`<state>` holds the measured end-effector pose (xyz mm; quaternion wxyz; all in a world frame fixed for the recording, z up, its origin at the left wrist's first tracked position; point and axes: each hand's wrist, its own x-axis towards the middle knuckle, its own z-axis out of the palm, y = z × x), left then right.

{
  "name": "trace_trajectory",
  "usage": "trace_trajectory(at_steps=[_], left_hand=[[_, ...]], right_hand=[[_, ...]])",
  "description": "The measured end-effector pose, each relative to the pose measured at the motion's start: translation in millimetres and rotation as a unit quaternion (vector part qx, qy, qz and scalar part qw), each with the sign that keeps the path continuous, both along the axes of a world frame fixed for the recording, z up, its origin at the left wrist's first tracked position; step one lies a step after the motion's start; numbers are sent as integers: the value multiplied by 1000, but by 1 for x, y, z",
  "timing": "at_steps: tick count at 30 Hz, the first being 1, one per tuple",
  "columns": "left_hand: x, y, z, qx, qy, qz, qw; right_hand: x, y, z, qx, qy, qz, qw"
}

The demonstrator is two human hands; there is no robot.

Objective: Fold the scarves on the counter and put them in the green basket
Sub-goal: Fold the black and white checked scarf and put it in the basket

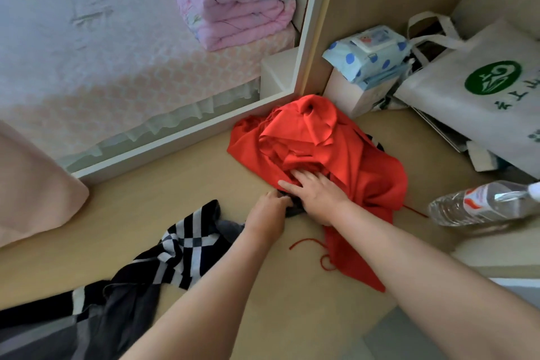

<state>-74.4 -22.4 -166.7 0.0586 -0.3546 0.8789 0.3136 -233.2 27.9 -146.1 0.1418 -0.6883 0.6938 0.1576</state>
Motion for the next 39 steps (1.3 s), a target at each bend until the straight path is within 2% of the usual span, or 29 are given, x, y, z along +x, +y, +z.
trace_trajectory(at_steps=[4,8,10,13,15,17,19,21,22,25,28,32,36,39], left_hand=[[6,-21,26,50,31,22,998],[20,-37,61,50,50,107,992],[29,-42,71,46,1,127,991],[34,-45,76,5,-171,126,977],[34,-45,76,-6,-243,142,960],[30,-42,72,-43,-258,133,956],[21,-40,62,-61,-193,110,973],[13,-35,49,-6,-100,93,991],[8,-33,43,6,-80,76,994],[1,-26,34,-17,-128,10,992],[-4,-27,32,6,-95,-4,995],[0,-35,53,-50,-35,39,997],[19,-53,76,-119,-91,78,986],[37,-61,79,-125,-217,59,966]], right_hand=[[-29,-3,9,35,82,-31,996],[-49,-15,23,21,150,-50,987],[-57,-22,26,36,201,-70,976],[-57,-30,29,55,247,-86,964],[-46,-31,29,43,238,-86,967],[-32,-27,29,-4,214,-78,974],[-20,-20,28,-53,185,-77,978],[-15,-14,24,-79,161,-106,978],[-15,-11,21,-97,146,-130,976],[-24,-4,13,-158,128,-176,963],[-32,-2,14,-140,118,-206,961],[-47,-5,24,-65,50,-201,976],[-56,-24,64,-197,1,-253,947],[-63,-37,93,-253,92,-198,943]])
